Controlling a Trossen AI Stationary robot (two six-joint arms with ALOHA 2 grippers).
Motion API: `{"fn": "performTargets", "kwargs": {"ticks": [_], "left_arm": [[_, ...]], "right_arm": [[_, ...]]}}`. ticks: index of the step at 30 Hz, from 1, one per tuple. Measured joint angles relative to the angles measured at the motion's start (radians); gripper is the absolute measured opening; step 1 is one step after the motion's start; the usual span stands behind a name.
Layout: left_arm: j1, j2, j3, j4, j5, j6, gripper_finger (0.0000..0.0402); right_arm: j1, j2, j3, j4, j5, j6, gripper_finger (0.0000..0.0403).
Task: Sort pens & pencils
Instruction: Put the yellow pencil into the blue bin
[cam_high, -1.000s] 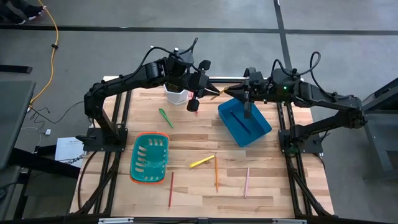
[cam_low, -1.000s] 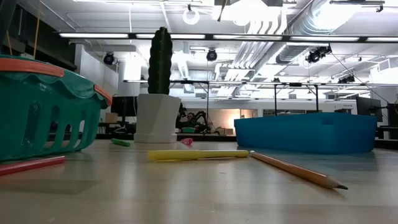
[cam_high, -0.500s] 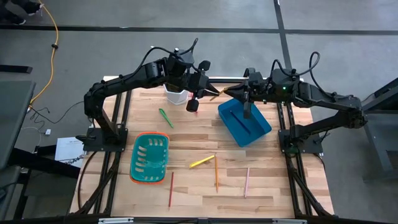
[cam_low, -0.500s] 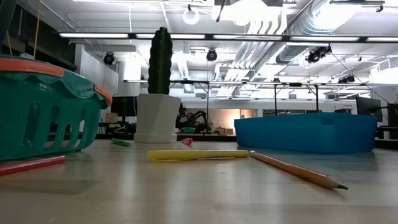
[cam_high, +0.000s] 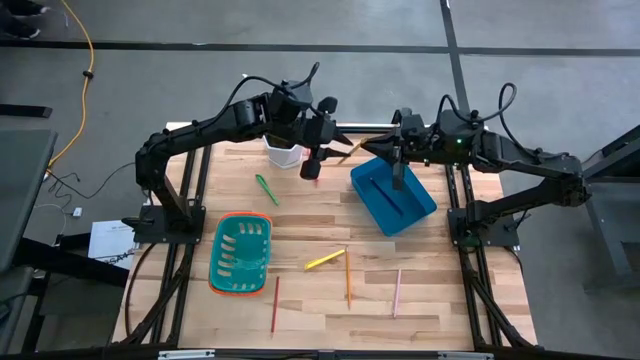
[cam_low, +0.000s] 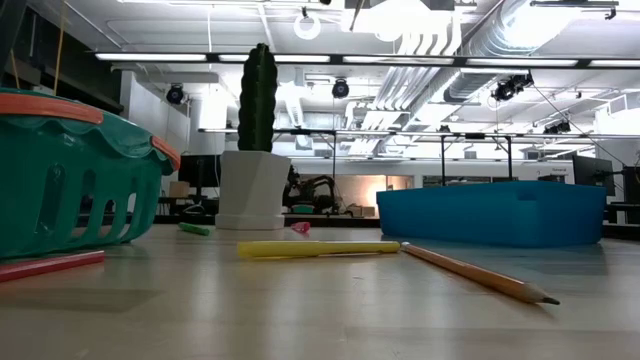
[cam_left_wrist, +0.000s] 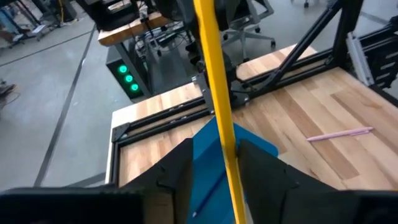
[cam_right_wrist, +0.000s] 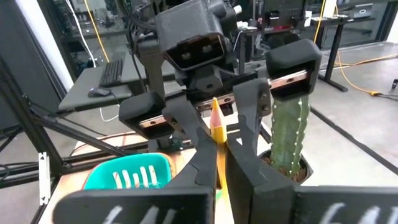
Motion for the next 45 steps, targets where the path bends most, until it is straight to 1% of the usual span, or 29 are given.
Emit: {"fn": "performTargets", "kwargs": {"ticks": [6, 13, 17, 22, 27, 30, 41, 45], "left_arm": [[0.000, 0.000, 0.000, -0.055, -0.049, 0.006, 0.0128], [0.001, 0.004, 0.000, -0.109, -0.055, 0.029, 0.0129], [0.000, 0.004, 0.000, -0.115, -0.055, 0.030, 0.0129], [0.000, 0.004, 0.000, -0.122, -0.059, 0.030, 0.0129], [0.000, 0.004, 0.000, -0.137, -0.059, 0.030, 0.0129], [0.000, 0.004, 0.000, -0.161, -0.060, 0.040, 0.0129], [0.000, 0.004, 0.000, -0.224, -0.060, 0.041, 0.0129], [0.000, 0.004, 0.000, -0.222, -0.059, 0.041, 0.0129]], "right_arm": [[0.000, 0.000, 0.000, -0.023, 0.013, 0.008, 0.0002], [0.000, 0.000, 0.001, -0.058, 0.049, 0.017, 0.0002], [0.000, 0.000, 0.001, -0.101, 0.090, 0.029, 0.0002], [0.000, 0.001, 0.001, -0.169, 0.155, 0.051, 0.0002], [0.000, 0.001, 0.001, -0.270, 0.229, 0.092, 0.0002], [0.000, 0.001, 0.001, -0.331, 0.255, 0.117, 0.0002], [0.000, 0.001, 0.000, -0.531, 0.323, 0.211, 0.0002], [0.000, -0.010, -0.050, -0.554, 0.320, 0.256, 0.0002]]}}
